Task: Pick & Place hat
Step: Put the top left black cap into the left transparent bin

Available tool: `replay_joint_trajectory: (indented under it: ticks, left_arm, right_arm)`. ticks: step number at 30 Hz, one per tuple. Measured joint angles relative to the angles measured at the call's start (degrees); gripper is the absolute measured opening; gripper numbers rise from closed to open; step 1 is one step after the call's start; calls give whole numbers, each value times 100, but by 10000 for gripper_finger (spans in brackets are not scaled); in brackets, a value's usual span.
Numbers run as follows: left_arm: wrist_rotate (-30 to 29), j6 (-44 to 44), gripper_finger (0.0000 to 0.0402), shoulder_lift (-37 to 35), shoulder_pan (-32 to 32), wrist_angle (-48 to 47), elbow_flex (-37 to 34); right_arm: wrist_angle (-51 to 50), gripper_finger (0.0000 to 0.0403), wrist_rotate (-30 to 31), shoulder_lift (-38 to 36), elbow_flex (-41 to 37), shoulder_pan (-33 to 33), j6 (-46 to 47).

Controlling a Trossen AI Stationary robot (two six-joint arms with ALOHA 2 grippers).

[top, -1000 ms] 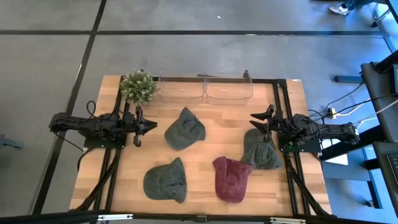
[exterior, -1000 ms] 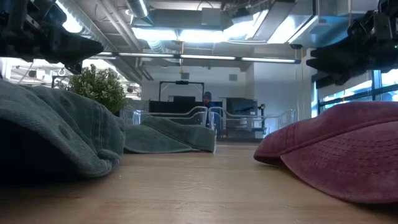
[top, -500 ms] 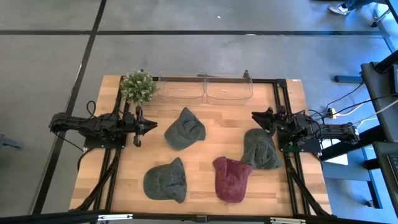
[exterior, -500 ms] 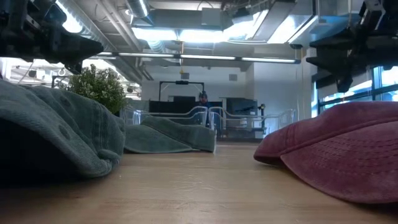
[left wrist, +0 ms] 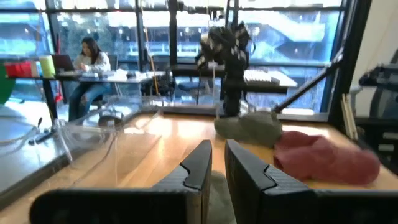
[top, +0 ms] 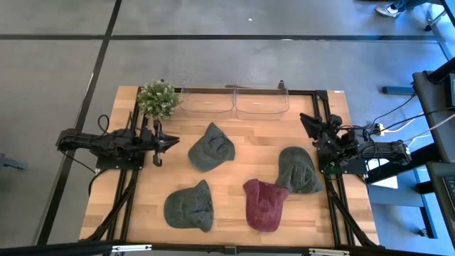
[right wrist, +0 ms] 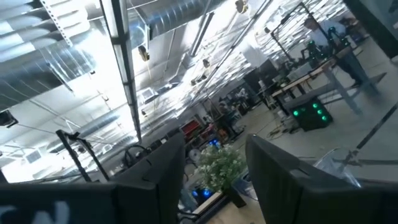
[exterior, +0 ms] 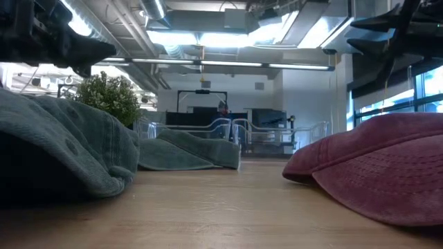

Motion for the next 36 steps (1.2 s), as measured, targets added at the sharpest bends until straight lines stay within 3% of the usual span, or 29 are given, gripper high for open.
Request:
replay_joint_trajectory:
  ticks: [8, 13, 20, 29, 36]
  left_arm:
    - [-79, -302, 43, 0, 0, 433, 0]
    - [-373, -334, 43, 0, -2, 471, 0]
    - [-758, -934, 43, 0, -1, 674, 0]
    - [-501, -920, 43, 0, -2, 657, 0]
    - [-560, -920, 66, 0, -2, 675, 0]
  right_arm:
    - [-19, 177, 3, 6, 0, 0, 28]
    - [-24, 229, 28, 155, 0, 0, 285]
    - [-34, 285, 589, 399, 1, 1, 257]
    - [-15, 289, 1478, 584, 1, 0, 161]
    - [-22, 289, 1658, 586, 0, 0, 153]
